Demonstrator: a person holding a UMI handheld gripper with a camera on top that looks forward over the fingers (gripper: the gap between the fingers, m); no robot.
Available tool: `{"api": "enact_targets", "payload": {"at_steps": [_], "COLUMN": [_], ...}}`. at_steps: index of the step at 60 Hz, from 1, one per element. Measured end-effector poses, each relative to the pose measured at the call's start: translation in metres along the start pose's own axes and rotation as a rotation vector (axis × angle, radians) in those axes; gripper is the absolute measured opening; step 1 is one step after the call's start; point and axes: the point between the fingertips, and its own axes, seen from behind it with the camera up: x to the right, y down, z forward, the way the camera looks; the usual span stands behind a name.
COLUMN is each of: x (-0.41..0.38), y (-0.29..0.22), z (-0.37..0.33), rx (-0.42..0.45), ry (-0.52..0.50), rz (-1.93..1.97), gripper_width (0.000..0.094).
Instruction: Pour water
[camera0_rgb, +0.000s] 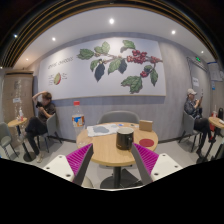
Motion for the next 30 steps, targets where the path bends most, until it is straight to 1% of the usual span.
{"api": "enact_targets", "payload": {"at_steps": [1, 7, 14, 15, 21, 26, 30], "x": [0.0, -0.003, -0.006, -0.004, -0.025, -0.055, -0.071], "y": [-0.014, -0.018, -0.018, -0.008, -0.023, -0.025, -0.03], "z": [-0.011, -0.009, 0.005, 0.014, 0.012, 0.02, 0.036], "rx": [-0.011, 0.003, 0.015, 0.031, 0.052, 0.064, 0.077], "ry": [-0.003, -0.01, 0.023, 0.026, 0.027, 0.014, -0.024], "rz": [0.003, 0.0, -0.018, -0.022, -0.025, -0.026, -0.026], "gripper_width": [0.0827, 0.0825, 0.0826, 0.0827, 0.0828, 0.0827, 0.0828]}}
